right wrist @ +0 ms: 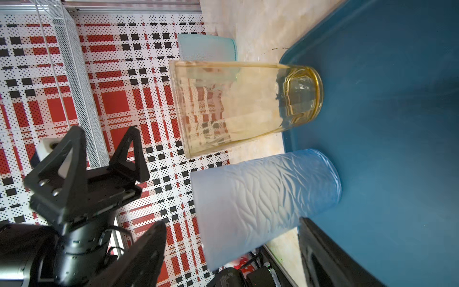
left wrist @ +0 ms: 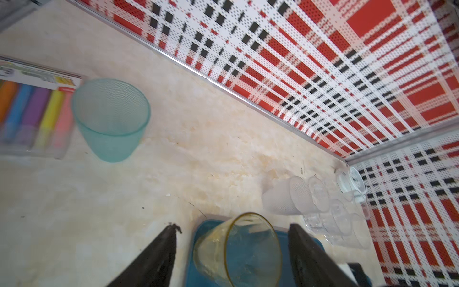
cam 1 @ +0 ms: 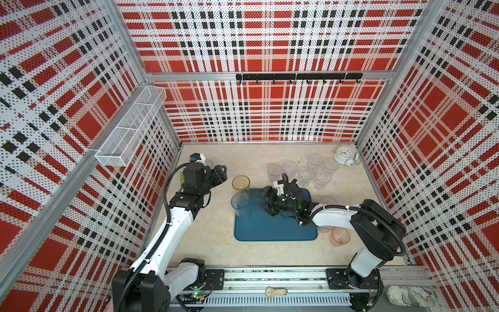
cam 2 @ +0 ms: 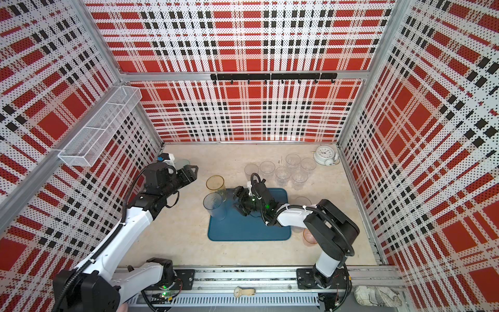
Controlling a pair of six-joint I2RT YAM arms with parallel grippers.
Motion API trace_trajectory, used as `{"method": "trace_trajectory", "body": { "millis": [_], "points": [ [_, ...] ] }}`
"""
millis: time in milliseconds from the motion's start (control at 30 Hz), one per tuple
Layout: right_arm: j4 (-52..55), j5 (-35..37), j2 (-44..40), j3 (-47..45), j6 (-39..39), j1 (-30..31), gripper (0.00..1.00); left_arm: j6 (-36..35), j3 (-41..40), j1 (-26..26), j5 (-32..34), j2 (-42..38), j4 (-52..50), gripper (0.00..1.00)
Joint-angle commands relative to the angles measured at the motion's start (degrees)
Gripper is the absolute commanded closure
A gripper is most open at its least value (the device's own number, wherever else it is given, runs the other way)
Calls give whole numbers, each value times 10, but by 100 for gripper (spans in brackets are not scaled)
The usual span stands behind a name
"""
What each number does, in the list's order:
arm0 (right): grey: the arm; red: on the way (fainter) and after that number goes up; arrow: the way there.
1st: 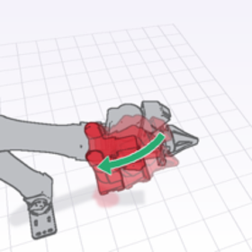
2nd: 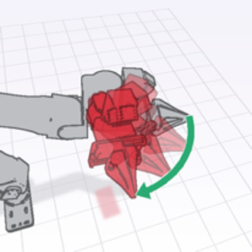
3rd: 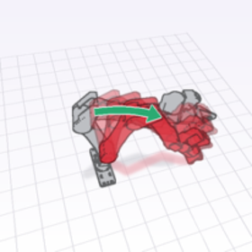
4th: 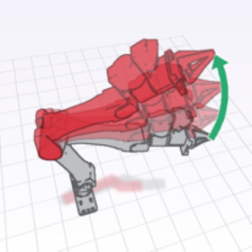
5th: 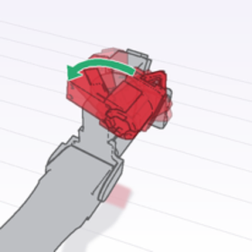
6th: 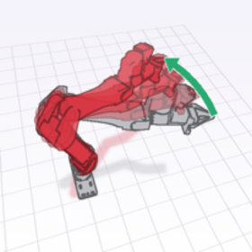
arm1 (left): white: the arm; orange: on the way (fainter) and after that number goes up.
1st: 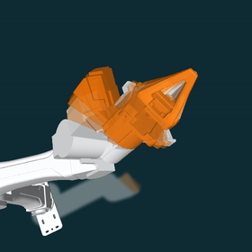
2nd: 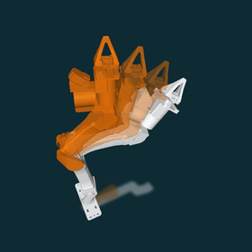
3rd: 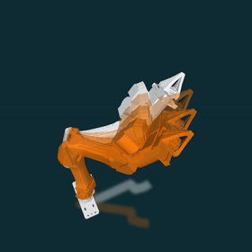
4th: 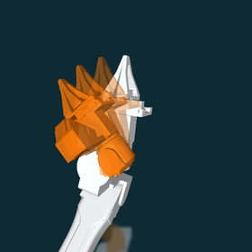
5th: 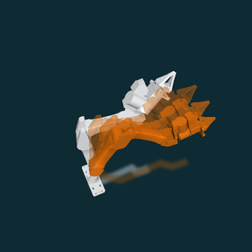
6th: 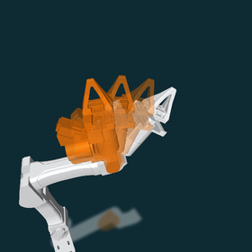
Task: Place the glasses into the tray
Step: Move the glass to the tray, then pick up the glass from the top-left of the table.
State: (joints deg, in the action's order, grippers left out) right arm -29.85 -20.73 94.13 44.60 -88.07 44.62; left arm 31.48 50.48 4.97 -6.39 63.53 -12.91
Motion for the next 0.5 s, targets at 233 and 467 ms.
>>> {"method": "trace_trajectory", "body": {
  "millis": [233, 467],
  "points": [
    [130, 35, -71, 10, 85, -21, 15, -16, 65, -165, -99, 127, -11, 36],
    [104, 39, -77, -15, 78, -21, 16, -37, 134, -187, -50, 236, -24, 45]
  ]
}}
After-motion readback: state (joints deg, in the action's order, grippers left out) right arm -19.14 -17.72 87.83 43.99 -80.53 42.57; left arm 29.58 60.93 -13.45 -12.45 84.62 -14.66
